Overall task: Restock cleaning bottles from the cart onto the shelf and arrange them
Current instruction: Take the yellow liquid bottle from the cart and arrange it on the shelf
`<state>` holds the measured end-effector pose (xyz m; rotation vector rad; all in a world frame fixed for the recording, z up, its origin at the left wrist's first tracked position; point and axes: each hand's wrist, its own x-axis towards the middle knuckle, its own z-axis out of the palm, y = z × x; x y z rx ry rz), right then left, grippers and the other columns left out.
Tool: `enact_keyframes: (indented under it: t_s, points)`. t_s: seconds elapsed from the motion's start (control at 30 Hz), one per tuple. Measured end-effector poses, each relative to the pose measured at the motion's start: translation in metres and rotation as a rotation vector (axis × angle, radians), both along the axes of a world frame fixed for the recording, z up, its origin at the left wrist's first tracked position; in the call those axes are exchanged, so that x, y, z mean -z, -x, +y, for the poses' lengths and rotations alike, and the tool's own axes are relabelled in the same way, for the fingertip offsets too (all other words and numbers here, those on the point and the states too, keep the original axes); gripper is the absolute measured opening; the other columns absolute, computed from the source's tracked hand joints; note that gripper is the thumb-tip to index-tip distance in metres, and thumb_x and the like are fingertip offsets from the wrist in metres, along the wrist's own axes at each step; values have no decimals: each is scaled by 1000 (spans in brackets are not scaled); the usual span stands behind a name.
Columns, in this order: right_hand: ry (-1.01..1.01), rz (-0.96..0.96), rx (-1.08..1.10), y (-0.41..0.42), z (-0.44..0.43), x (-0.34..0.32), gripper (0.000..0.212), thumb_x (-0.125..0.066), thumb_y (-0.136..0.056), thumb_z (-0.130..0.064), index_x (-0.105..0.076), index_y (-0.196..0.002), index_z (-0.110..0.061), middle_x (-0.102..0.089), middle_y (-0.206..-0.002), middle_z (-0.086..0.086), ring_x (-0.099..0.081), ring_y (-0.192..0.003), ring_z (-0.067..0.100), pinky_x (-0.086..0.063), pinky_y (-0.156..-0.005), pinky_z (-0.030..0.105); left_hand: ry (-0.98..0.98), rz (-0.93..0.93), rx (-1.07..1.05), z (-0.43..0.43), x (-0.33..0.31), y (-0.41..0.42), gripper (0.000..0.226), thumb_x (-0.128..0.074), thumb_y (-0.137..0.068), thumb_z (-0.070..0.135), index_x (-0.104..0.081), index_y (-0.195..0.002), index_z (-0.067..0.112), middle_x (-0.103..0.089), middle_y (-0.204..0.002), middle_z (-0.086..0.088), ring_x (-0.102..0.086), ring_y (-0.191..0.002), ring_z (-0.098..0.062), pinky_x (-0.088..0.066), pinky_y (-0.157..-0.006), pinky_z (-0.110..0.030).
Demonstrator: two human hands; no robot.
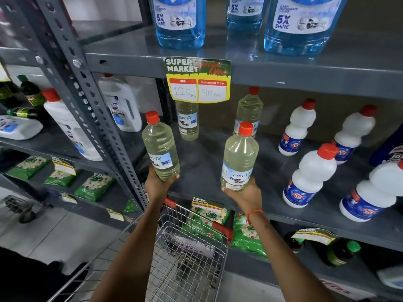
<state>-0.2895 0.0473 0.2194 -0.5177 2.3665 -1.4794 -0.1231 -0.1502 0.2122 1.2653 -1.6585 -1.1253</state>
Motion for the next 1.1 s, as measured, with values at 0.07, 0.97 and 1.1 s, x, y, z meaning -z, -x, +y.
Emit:
enact_keyframes:
  t_s: [0.07, 0.97, 1.1]
  points:
    - [0, 3, 16, -2, 0, -2, 71, -85, -46, -40, -55, -106, -19, -73, -103, 0, -69, -93, 20, -53, -77, 25, 10, -1, 11, 1, 0, -1, 78, -87, -63, 22, -49, -130, 13, -66, -124, -12, -61, -113, -29, -44, -91, -32]
    - [-56, 54, 6, 2, 0, -7, 74, -89, -47, -36, -53, -108, -12, -72, -108, 8, -69, -99, 25, -53, -81, 31, -53, -3, -2, -6, 0, 0, 84, -89, -59, 22, -48, -132, 13, -65, -126, -11, -61, -115, -31, -49, -100, -46]
    - [-62, 61, 9, 1, 4, -6, 73, -89, -48, -34, -53, -107, -11, -72, -108, 10, -69, -98, 26, -50, -78, 26, -60, 9, 6, -5, 4, 0, 85, -89, -59, 22, -48, -133, 14, -65, -126, -10, -61, -115, -30, -49, -100, -49]
